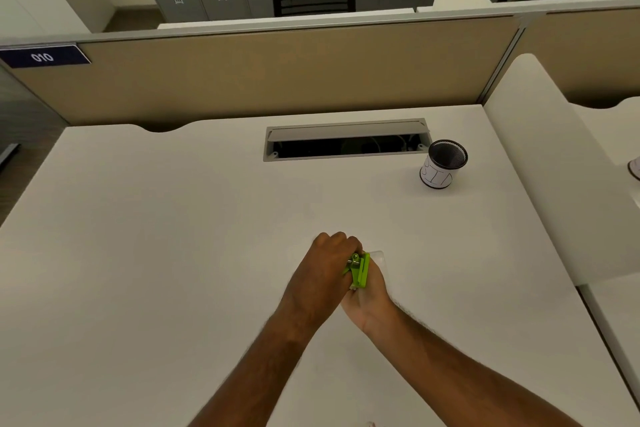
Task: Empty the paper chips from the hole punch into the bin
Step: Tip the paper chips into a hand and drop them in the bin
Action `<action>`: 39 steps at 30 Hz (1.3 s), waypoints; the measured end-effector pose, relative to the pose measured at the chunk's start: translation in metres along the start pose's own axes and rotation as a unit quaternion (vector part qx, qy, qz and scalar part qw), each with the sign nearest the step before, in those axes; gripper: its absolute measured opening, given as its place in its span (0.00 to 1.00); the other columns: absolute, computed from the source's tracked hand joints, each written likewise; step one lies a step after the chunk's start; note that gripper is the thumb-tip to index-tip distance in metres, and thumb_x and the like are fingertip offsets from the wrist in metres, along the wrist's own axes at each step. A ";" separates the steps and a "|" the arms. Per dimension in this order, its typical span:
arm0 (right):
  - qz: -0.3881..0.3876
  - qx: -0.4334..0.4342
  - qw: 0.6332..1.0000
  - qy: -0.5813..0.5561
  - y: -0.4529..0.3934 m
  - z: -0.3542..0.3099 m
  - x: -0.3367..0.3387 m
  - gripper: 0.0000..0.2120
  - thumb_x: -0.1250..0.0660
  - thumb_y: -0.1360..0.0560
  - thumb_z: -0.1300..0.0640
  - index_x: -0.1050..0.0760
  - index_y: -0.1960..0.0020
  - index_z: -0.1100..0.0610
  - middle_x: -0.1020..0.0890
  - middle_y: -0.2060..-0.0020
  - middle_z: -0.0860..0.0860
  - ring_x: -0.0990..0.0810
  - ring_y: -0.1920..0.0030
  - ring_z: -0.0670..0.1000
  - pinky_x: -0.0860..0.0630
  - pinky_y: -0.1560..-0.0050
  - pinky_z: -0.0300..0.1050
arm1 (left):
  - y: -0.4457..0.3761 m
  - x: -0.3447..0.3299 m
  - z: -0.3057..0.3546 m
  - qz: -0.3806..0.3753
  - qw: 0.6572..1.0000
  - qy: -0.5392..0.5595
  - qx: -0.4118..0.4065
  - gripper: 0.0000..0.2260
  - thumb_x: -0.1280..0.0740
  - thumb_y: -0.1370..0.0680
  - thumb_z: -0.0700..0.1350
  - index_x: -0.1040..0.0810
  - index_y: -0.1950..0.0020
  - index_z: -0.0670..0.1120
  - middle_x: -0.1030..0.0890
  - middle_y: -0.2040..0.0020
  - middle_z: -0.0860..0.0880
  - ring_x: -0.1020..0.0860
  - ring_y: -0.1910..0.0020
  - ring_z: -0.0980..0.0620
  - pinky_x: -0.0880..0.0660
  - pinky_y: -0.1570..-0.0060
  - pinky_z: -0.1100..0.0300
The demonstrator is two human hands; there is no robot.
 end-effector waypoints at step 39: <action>-0.086 0.018 0.990 -0.111 -0.019 -0.028 -0.003 0.24 0.39 0.15 0.51 0.12 0.52 0.67 0.11 0.51 0.63 0.10 0.53 0.58 0.12 0.56 0.50 | 0.026 0.000 -0.095 0.207 0.794 0.517 0.245 0.15 0.26 0.23 0.29 0.12 0.42 0.45 0.10 0.48 0.42 0.11 0.47 0.38 0.12 0.51 0.45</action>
Point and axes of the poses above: each hand's wrist, its own y-axis away from the middle knuckle, its own x-axis out of the back of the hand, z = x × y, the point moved 8 cm from there along -y, towards the middle knuckle
